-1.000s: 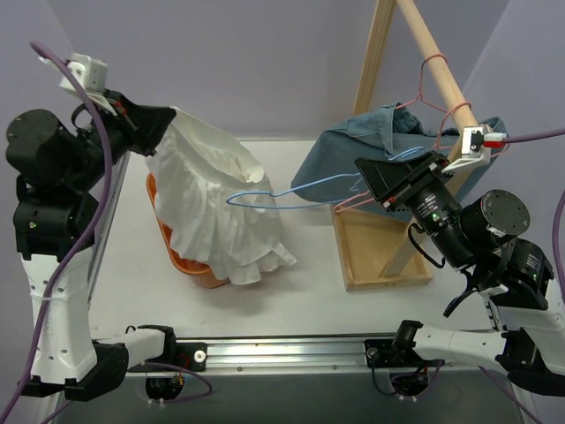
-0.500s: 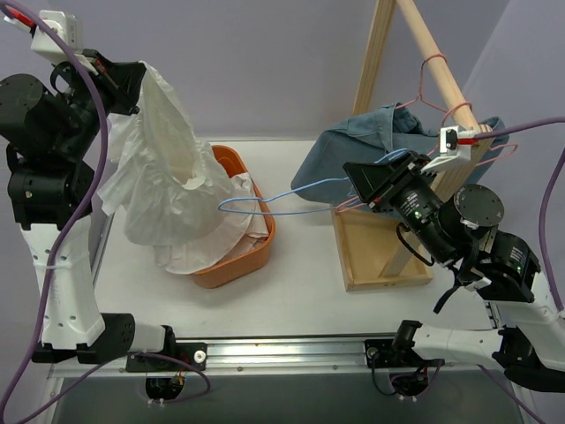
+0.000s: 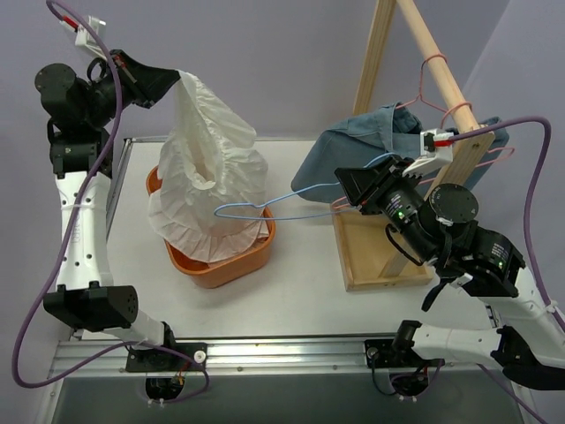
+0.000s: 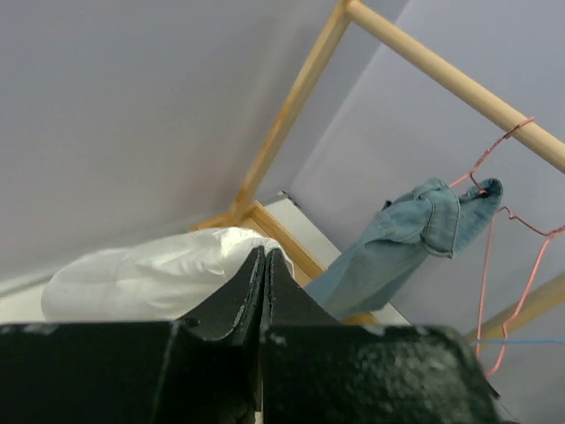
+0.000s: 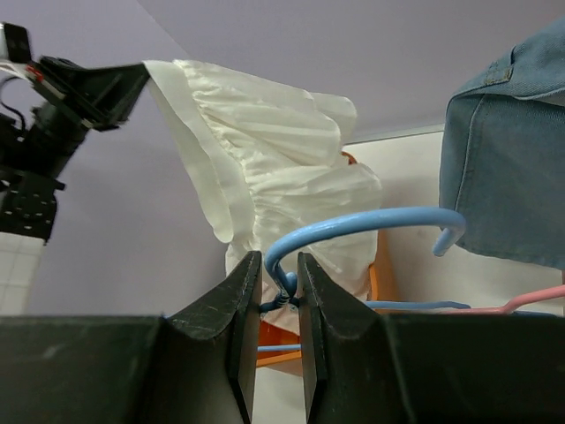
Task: Remove the skirt from the hanger
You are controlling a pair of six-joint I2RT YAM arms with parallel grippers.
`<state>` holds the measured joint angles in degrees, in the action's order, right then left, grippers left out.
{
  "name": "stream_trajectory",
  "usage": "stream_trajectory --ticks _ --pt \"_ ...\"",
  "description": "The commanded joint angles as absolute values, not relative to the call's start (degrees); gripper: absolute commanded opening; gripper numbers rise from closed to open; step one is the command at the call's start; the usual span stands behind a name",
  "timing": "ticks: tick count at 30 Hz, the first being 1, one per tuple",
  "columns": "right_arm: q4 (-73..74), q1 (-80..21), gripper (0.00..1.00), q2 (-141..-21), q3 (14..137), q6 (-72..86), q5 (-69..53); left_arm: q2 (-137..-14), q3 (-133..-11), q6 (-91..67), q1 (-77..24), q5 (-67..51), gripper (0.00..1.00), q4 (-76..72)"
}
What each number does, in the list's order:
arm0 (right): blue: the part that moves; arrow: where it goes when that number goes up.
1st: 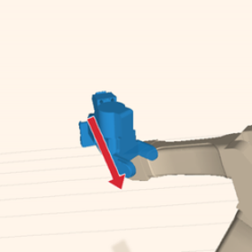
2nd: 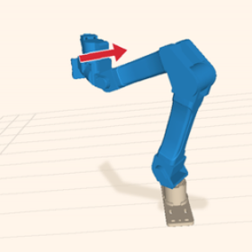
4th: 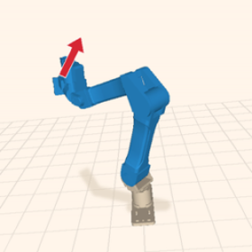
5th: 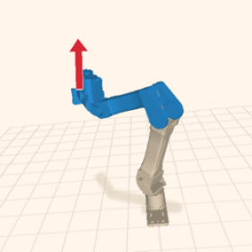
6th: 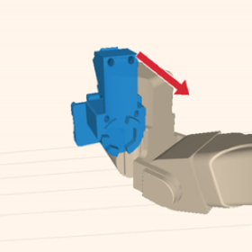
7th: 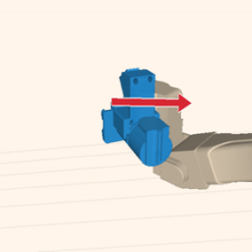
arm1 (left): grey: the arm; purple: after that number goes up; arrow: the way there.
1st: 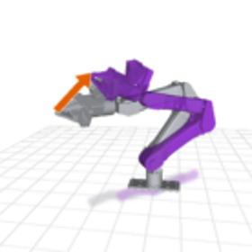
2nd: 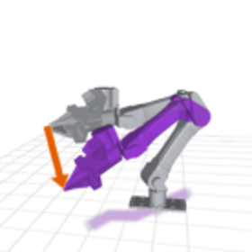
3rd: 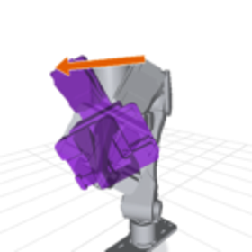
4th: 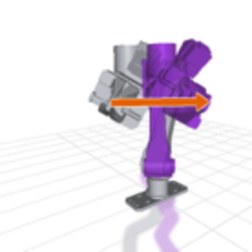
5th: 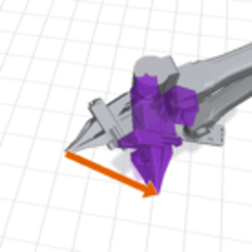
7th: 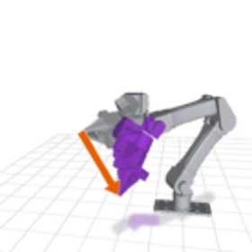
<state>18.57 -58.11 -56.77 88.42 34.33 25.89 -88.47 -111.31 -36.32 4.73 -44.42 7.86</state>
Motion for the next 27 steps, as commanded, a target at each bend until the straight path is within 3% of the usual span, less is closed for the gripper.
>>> stream_trajectory --ticks 1,4,8,11,16,27 --pt "16.17 -57.74 0.00 -55.64 88.07 33.75 27.51 -85.26 -99.27 -51.66 7.81 -53.96 0.02 -12.81" --pt "16.26 -57.74 0.00 -55.02 87.45 34.10 27.42 -81.57 -86.16 -54.23 10.28 -54.14 0.02 -17.05" --pt "16.00 -57.74 0.00 -53.88 86.05 34.63 27.33 -76.39 -76.83 -41.37 10.81 -50.64 0.02 -1.82" --pt "15.91 -57.74 0.00 -53.27 84.99 35.07 27.25 -74.19 -73.83 -31.93 9.76 -41.08 0.02 14.87" --pt "14.85 -57.83 0.00 -52.65 83.41 35.60 27.16 -78.39 -75.49 -15.13 0.81 -21.55 0.02 29.69" --pt "15.21 -57.75 0.00 -52.38 82.44 37.44 26.98 -90.08 -69.80 -21.96 -4.65 -19.77 0.02 26.90"
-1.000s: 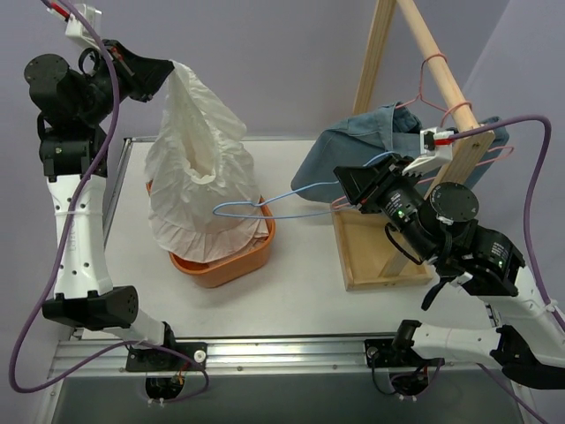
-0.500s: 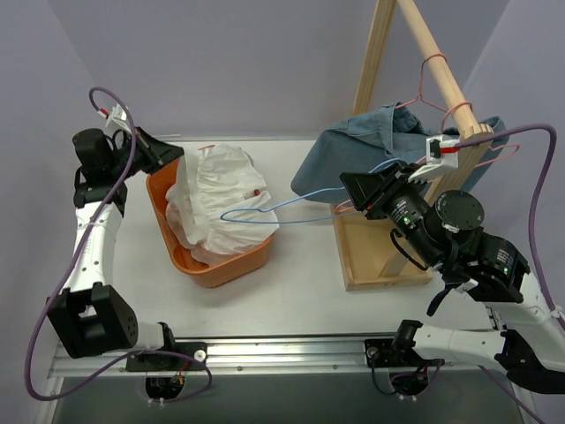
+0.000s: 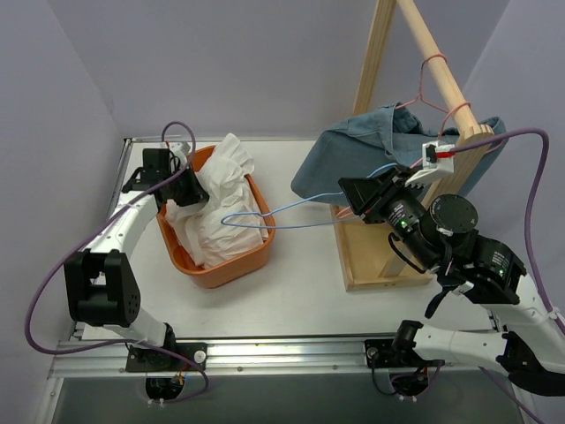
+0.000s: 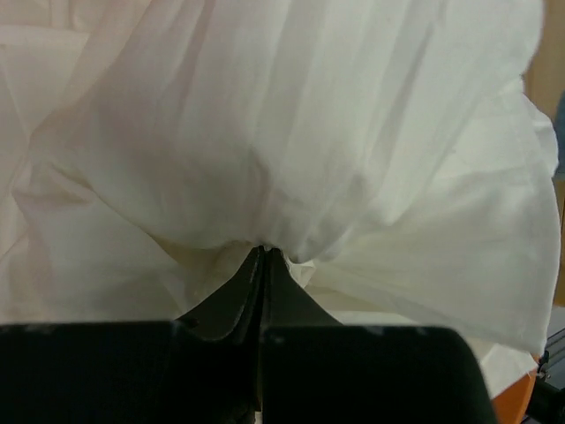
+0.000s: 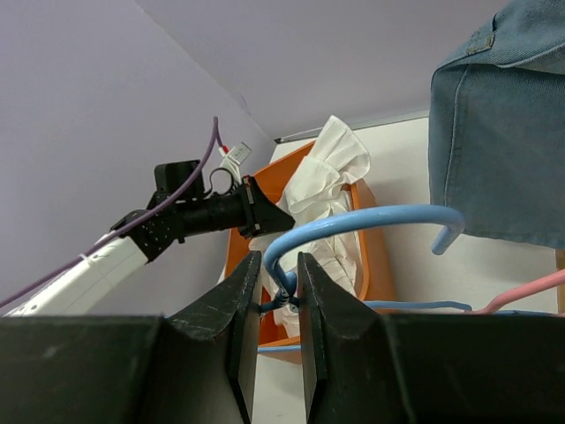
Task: Remove the skirt from the hanger
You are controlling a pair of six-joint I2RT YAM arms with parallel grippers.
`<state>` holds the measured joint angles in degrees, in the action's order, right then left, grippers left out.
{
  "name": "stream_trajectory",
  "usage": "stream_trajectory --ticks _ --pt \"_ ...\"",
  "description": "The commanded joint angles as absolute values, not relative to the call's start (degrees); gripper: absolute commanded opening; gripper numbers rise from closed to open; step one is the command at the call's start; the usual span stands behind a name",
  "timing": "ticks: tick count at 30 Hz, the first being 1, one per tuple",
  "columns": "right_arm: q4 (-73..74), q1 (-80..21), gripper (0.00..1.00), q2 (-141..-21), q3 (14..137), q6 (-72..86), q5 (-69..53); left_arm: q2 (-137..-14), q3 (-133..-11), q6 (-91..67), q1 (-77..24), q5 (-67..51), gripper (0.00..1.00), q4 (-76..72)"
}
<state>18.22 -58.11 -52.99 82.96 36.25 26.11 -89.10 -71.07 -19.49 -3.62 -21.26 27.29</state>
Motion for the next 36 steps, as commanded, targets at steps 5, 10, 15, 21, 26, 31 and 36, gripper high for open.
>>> stream_trajectory --ticks 5,10,15,21,26,31,36 --pt "15.90 -57.83 0.00 -54.75 83.32 37.09 25.76 -93.69 -64.52 -28.29 -5.10 -28.92 0.02 19.34" --pt "20.74 -57.74 0.00 -57.74 86.92 36.21 24.96 -84.40 -60.39 -31.11 -4.75 -22.16 0.19 18.80" --pt "21.36 -57.66 0.00 -58.09 86.84 35.60 24.96 -69.54 -61.52 -33.57 -4.92 -15.48 0.94 22.85" --pt "22.85 -57.39 0.00 -59.94 87.36 34.89 23.12 -52.84 -65.12 -35.86 -4.83 -10.54 0.94 22.16" --pt "27.06 -57.13 0.00 -61.79 89.12 34.80 22.41 -48.60 -67.14 -35.24 -4.83 -34.18 0.94 1.53" --pt "31.19 -56.87 0.00 -61.70 89.03 35.51 24.17 -58.15 -73.47 -44.10 -5.10 -59.03 1.00 -17.02" --pt "35.15 -56.60 0.00 -62.75 90.00 36.47 26.80 -60.38 -74.09 -48.28 -8.43 -71.09 0.93 -24.99"
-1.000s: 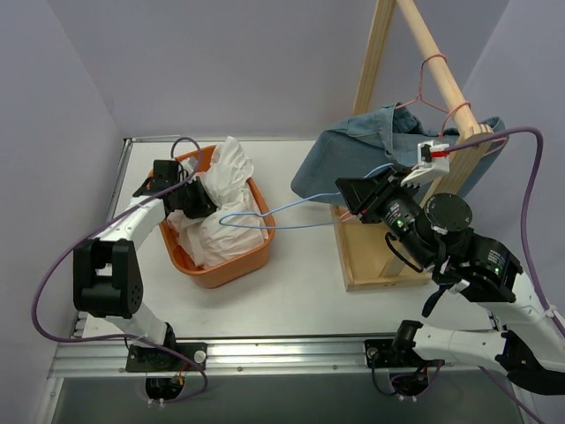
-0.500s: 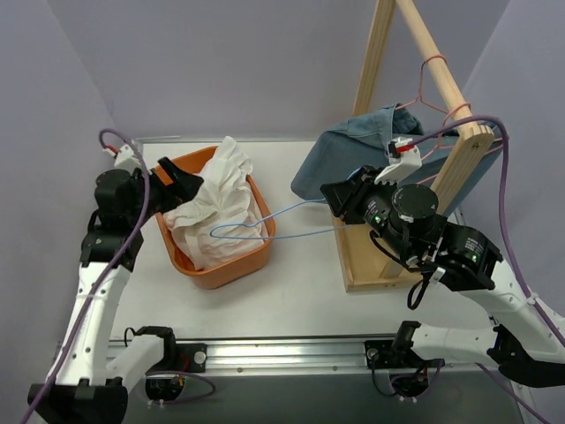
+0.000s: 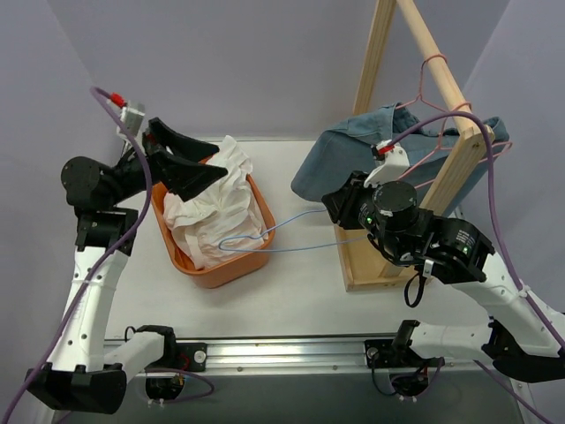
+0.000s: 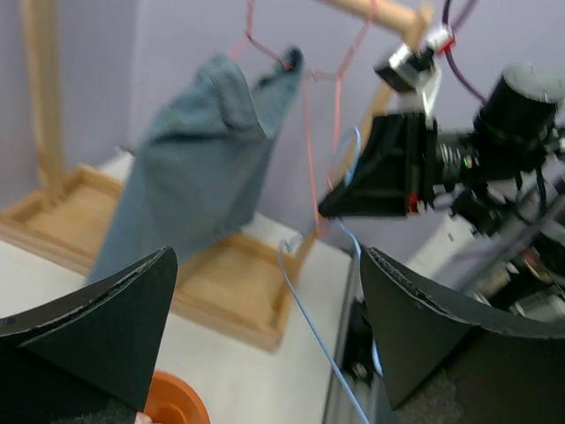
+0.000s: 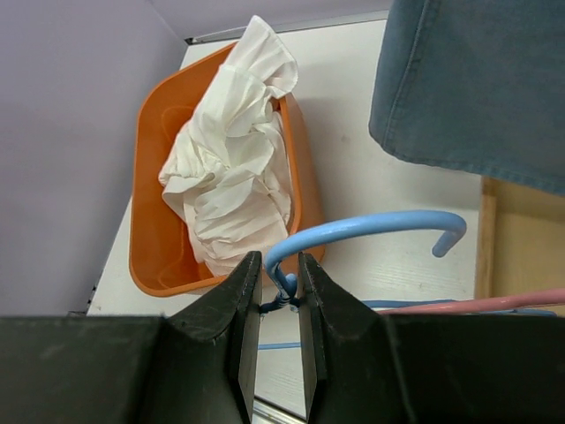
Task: Remove the skirt from the hanger
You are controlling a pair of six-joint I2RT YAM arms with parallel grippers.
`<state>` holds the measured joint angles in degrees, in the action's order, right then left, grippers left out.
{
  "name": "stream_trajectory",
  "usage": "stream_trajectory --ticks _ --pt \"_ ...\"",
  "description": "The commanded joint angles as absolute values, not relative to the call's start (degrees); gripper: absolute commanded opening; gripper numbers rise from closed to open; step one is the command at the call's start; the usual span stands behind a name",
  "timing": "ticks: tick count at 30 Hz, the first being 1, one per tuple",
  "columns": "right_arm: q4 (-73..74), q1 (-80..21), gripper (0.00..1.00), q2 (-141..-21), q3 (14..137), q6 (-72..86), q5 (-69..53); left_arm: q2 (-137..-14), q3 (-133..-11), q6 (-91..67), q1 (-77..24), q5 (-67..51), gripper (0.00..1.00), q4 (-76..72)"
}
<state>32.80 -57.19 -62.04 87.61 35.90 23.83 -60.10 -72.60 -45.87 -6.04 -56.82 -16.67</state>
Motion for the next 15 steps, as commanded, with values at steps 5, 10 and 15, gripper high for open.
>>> stream_trajectory --ticks 5,10,15 --pt "36.47 -55.46 0.00 -64.95 92.63 37.09 26.63 -61.26 -81.89 -20.02 -16.33 -72.16 0.92 10.33" --pt "37.44 -53.79 0.00 -67.85 95.27 36.74 24.53 -62.49 -85.07 -6.36 -20.30 -68.22 0.94 27.84" --pt "36.21 -52.12 0.00 -68.12 95.89 36.83 22.86 -64.42 -89.20 7.28 -27.40 -54.52 0.94 46.19"
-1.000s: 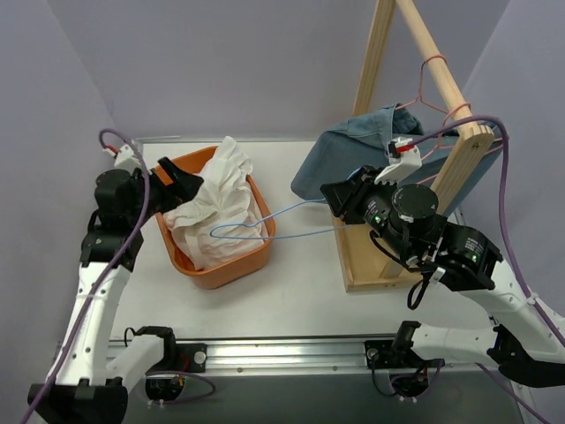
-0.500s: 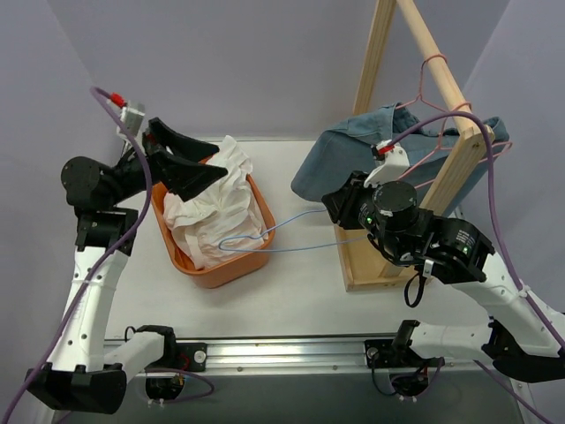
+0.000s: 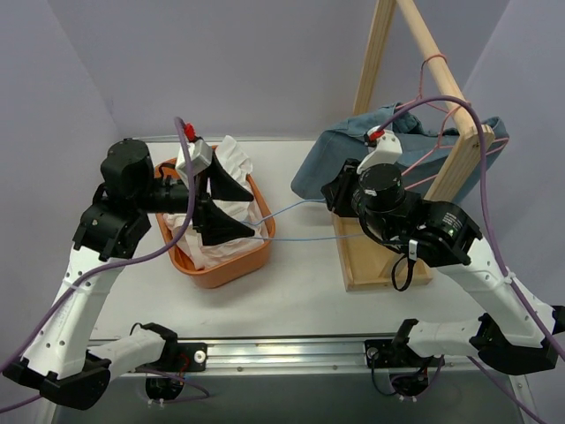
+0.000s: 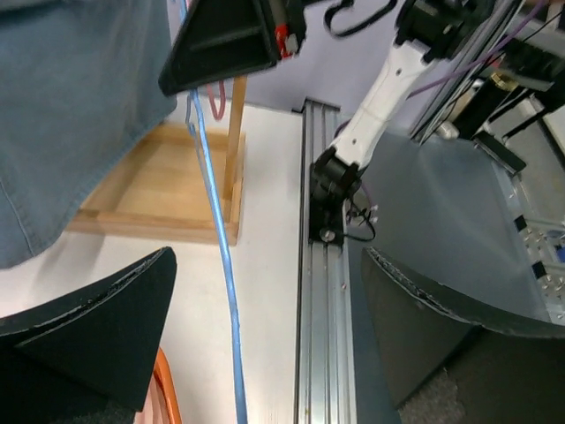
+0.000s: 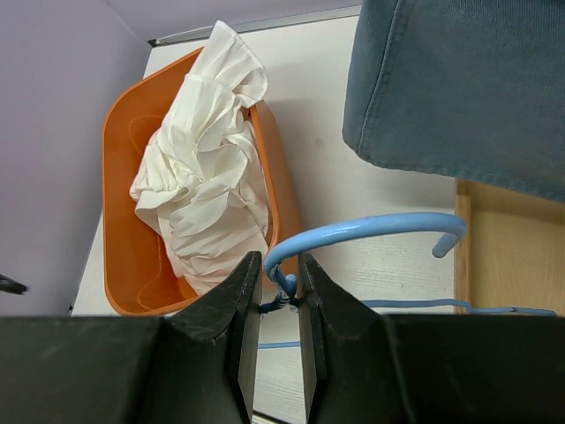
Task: Remove the skirt from the hanger
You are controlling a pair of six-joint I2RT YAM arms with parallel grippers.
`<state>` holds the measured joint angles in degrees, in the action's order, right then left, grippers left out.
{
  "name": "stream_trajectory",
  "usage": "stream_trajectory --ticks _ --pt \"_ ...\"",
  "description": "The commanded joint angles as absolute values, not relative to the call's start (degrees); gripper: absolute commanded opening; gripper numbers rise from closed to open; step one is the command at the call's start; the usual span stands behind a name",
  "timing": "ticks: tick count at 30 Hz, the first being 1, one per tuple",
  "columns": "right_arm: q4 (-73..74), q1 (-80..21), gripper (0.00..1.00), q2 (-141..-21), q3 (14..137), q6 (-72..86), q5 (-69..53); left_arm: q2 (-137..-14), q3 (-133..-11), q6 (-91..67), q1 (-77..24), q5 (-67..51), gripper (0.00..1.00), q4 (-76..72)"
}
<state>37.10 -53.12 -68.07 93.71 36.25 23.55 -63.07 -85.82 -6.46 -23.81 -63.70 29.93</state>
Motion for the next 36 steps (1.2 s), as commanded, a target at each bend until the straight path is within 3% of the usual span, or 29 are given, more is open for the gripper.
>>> stream_trajectory --ticks 1,3,11,13,14,15,16,17,18,19,20,23,24,30,33,34,36 --pt "36.21 -51.77 0.00 -68.38 96.15 36.57 22.42 -64.16 -88.95 8.60 -28.47 -51.27 0.93 47.19" --pt "36.39 -51.42 0.00 -68.73 96.76 36.39 21.54 -63.29 -87.37 9.58 -30.05 -43.20 0.93 47.90" --pt "35.42 -51.06 0.00 -68.47 96.50 36.38 20.04 -59.24 -80.77 9.41 -30.41 -34.46 0.92 45.97" --pt "35.07 -51.07 0.00 -68.20 96.33 36.39 19.69 -59.41 -80.77 9.23 -30.41 -34.63 0.84 45.79" --pt "34.81 -51.06 0.00 -68.12 96.33 36.39 19.60 -59.68 -81.12 9.14 -30.41 -35.06 0.72 45.79" --pt "34.80 -51.06 0.00 -68.03 96.24 36.30 19.51 -60.11 -81.30 8.88 -30.41 -35.16 0.52 45.88" --pt "34.54 -51.06 0.00 -67.85 96.15 36.21 19.42 -60.29 -81.56 7.92 -30.41 -34.29 0.07 45.79" --pt "34.45 -51.06 0.06 -67.76 95.72 36.21 19.42 -60.47 -81.74 7.04 -30.41 -33.32 0.03 45.53" --pt "34.37 -51.06 0.20 -67.33 95.45 36.04 19.51 -60.21 -81.65 6.34 -30.41 -32.53 0.02 44.57" --pt "34.45 -51.06 0.39 -66.98 95.19 35.77 19.60 -59.94 -81.48 4.67 -30.41 -31.56 0.02 43.78" --pt "34.63 -51.06 0.69 -66.80 94.92 35.68 19.77 -59.59 -81.21 3.70 -30.41 -29.64 0.02 42.12" --pt "34.37 -51.07 0.95 -64.96 93.96 35.16 19.78 -57.66 -80.60 0.71 -30.41 -26.73 0.02 39.56" --pt "34.10 -51.06 0.96 -63.56 93.69 35.16 19.78 -57.22 -80.94 0.70 -30.41 -26.63 0.02 39.20" --pt "25.68 -51.07 0.88 -55.83 92.11 35.51 14.95 -59.76 -84.02 -4.65 -30.41 -31.19 0.02 36.83" --pt "20.84 -51.06 0.60 -52.66 91.93 35.25 11.44 -60.99 -85.43 -7.90 -30.41 -35.48 0.02 33.06" --pt "18.22 -51.15 0.37 -52.04 92.28 34.98 10.56 -61.52 -86.65 -9.39 -30.41 -36.90 0.02 32.00" --pt "17.05 -51.15 0.15 -52.29 94.12 33.76 8.54 -63.71 -88.41 -10.71 -30.41 -41.19 0.02 30.59"
